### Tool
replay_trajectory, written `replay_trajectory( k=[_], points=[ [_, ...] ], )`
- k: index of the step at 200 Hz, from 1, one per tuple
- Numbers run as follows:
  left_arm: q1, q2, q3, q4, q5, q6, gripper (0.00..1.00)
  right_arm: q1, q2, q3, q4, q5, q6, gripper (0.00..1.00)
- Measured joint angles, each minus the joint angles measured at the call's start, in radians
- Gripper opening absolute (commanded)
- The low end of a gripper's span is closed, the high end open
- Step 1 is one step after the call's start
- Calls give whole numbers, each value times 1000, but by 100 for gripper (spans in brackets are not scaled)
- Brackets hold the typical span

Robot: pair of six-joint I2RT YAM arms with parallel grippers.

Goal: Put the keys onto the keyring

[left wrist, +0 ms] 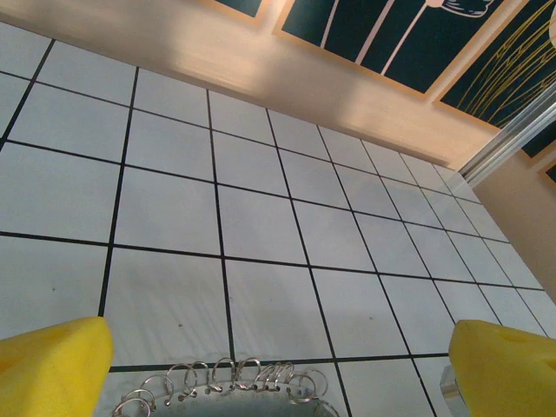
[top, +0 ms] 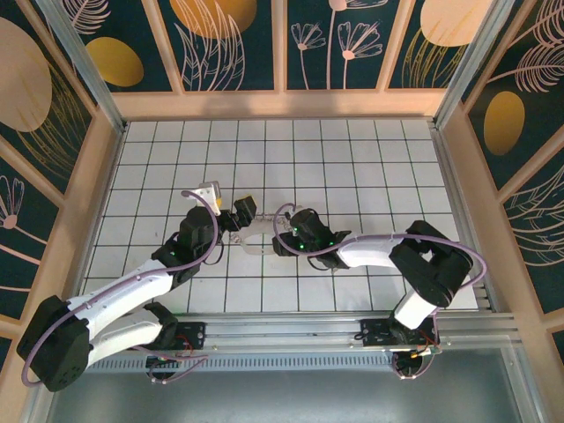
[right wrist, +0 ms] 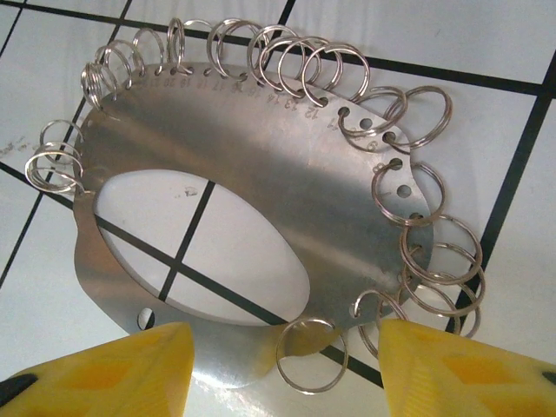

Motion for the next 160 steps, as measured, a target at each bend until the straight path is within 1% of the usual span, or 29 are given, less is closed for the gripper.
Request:
replay_trajectory(
  k=[20,42,54,79,93,160],
  points=[
    [0,0,0,0,0,0,99,7,-31,0,-19,5,-12,56],
    [0,0,0,0,0,0,99,29,-67,1,-31,28,-32,51],
    [0,0,0,0,2,0,99,43,-70,7,-47,44,-44,51],
    [0,0,0,0,7,0,99,73,-68,24,-89,84,-70,45],
    [0,0,0,0,11,0,99,89,-56,47,-115,112,-80,42],
    [0,0,0,0,18,0,99,137,48,133,-212,267,-142,39]
  ],
)
